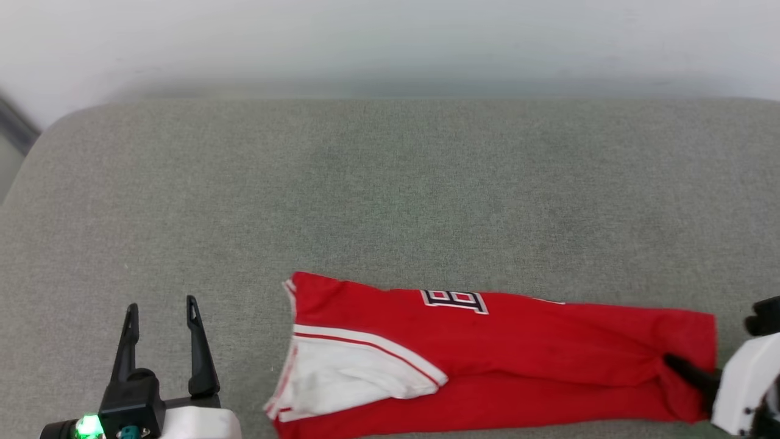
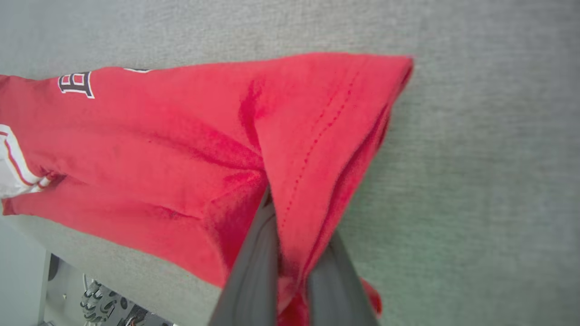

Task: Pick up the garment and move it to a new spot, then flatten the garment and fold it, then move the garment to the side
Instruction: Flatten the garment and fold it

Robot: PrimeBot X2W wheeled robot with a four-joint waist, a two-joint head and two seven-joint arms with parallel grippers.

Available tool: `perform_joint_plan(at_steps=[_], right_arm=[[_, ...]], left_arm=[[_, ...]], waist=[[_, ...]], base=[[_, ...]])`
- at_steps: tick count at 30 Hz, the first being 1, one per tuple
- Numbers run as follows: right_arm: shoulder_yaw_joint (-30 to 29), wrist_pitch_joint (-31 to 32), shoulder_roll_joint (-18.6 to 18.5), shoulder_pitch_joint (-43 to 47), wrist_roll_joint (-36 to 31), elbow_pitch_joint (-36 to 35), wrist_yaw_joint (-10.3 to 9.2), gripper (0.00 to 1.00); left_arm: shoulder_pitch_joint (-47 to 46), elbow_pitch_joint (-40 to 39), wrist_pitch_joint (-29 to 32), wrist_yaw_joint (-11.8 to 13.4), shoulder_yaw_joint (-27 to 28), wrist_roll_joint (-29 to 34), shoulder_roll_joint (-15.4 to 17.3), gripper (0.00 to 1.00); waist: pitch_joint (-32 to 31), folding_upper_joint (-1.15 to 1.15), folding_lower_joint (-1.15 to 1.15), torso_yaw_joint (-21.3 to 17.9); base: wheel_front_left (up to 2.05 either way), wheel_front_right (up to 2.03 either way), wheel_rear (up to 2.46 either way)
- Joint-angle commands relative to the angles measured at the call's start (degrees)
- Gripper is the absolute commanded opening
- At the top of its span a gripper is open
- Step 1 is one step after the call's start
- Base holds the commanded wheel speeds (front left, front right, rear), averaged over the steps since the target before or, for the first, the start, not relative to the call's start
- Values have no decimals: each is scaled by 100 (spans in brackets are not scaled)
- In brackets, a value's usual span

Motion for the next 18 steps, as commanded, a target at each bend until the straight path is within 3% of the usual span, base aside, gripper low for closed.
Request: perform_joint_plan(at_steps=[1, 6, 11, 18], right_arm=[[-78, 51, -168, -1, 19, 53, -8, 0], [-279, 374, -659, 102, 55, 140, -7, 0], [-237, 862, -911, 117, 189, -689, -6, 0], [73, 1493, -704, -181, 6, -2208, -6, 0]], left_arm=[[97, -24, -13, -27, 38, 65, -55, 100], [211, -65, -13, -112, 102, 209, -167, 100], [280, -70, -13, -203, 175, 276, -202, 100], [234, -50, -13, -272, 220, 330, -260, 100]], waist=[[-68, 0, 0, 6], [-186, 0, 0, 29], [-252, 0, 0, 36], [-234, 0, 0, 64]], base=[[0, 0, 0], [0, 0, 0], [0, 0, 0], [0, 0, 0]])
